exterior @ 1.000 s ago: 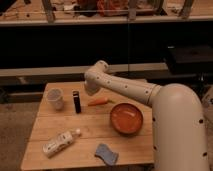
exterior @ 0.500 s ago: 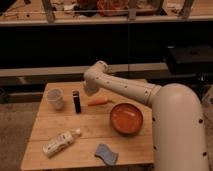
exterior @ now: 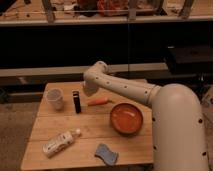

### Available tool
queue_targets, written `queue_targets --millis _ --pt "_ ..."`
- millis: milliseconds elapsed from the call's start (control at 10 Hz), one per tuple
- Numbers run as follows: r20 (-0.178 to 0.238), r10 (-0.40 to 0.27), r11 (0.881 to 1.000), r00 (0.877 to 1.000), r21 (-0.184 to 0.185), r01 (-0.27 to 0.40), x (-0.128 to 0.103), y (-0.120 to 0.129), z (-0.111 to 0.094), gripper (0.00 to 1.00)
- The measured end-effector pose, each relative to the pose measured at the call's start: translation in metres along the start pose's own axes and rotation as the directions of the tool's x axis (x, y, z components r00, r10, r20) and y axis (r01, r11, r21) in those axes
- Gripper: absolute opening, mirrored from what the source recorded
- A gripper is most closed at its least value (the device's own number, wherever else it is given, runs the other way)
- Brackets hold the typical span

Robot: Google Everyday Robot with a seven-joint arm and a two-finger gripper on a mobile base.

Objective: Knock the eraser over

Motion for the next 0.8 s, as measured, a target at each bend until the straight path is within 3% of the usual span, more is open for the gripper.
queue_targets --millis 800 --pt "0.016 -0.024 1.000 1.000 0.008 0.024 -0.0087 -0.0051 0.0011 0.09"
